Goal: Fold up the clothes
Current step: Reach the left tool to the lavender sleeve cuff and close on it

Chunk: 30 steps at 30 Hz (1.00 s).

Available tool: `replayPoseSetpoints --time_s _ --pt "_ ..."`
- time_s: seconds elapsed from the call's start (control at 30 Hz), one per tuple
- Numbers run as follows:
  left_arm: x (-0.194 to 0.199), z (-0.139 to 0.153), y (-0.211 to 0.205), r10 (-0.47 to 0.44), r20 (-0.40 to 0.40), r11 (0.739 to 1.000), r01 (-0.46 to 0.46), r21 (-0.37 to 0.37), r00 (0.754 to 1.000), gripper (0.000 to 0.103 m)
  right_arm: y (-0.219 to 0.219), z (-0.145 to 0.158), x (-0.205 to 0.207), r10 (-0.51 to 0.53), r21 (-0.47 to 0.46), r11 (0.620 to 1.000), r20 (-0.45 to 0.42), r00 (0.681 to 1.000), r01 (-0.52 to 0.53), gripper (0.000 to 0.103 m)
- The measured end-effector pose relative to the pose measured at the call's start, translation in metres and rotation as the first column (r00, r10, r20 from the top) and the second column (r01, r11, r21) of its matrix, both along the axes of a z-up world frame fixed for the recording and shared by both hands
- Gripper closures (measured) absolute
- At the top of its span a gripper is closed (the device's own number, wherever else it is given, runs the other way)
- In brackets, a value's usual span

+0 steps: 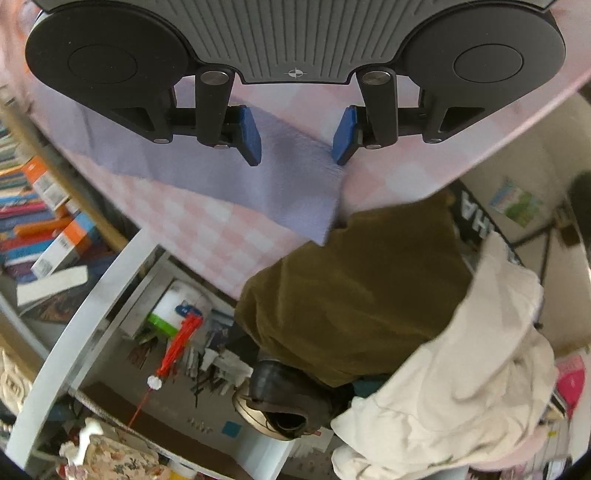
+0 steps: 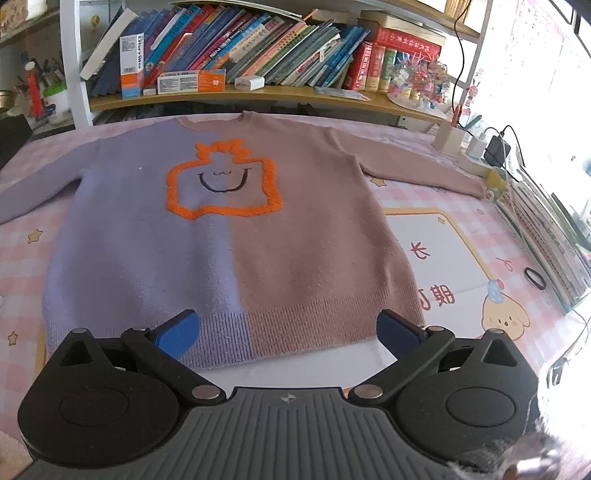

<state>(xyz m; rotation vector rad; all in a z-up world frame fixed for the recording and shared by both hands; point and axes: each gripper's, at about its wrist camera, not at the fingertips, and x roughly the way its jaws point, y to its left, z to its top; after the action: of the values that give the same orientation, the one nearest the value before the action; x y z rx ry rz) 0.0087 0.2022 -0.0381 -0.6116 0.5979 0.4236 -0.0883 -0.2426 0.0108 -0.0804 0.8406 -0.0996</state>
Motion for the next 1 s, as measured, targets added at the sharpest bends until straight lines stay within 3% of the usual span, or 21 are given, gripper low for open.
replayPoseSetpoints --time_s 0.2,0.27,0.47,0.7,1.0 --pt "0.013 -0.003 -0.004 -0.02 0.035 0.998 0.023 -0.065 0.999 0.063 0.002 0.0 0.001 -0.013 -0.004 1.0 -0.003 1.0 0.013 0.0" --pt "0.017 -0.003 -0.007 -0.034 0.037 0.997 0.037 -0.071 0.999 0.076 0.0 0.001 0.001 -0.021 -0.003 1.0 -0.003 1.0 0.021 0.0" --pt "0.023 -0.006 -0.009 -0.024 0.024 0.996 0.026 -0.085 0.999 0.097 -0.004 0.002 0.0 -0.041 -0.004 0.999 0.004 0.999 0.041 0.0" --pt "0.019 0.003 -0.014 -0.015 0.044 0.997 0.018 -0.068 0.999 0.099 -0.008 0.001 0.002 -0.047 -0.002 0.999 -0.002 0.999 0.047 0.0" --pt "0.019 0.037 -0.035 -0.036 0.121 0.999 0.037 -0.011 0.992 0.099 -0.022 -0.005 0.013 -0.003 0.028 1.0 -0.006 1.0 0.004 0.0"
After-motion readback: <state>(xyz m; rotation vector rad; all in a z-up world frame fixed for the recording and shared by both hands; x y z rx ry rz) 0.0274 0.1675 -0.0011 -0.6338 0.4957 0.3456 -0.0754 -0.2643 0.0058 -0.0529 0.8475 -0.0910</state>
